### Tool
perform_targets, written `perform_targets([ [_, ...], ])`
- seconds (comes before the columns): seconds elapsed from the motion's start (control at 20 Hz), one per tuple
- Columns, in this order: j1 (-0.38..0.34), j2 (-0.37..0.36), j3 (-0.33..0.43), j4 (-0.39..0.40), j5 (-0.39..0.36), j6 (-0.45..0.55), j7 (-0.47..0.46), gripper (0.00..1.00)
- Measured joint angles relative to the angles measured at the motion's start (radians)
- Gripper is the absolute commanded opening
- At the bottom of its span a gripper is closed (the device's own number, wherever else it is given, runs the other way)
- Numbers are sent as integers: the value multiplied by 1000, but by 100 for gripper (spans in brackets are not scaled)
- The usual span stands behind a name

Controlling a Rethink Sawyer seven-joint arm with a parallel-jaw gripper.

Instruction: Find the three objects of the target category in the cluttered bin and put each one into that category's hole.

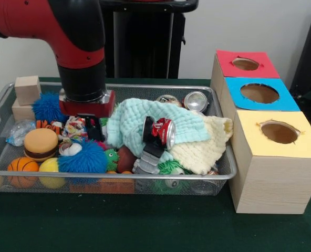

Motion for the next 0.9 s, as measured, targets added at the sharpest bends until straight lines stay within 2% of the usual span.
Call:
perform_targets([
  [0.3, -67, -23, -1, -1, 0, 19, 0, 0],
  [0.55, -148, -31, -1, -20, -1, 79, 0, 0],
  [0.9, -203, -31, -2, -61, -2, 110, 0, 0],
])
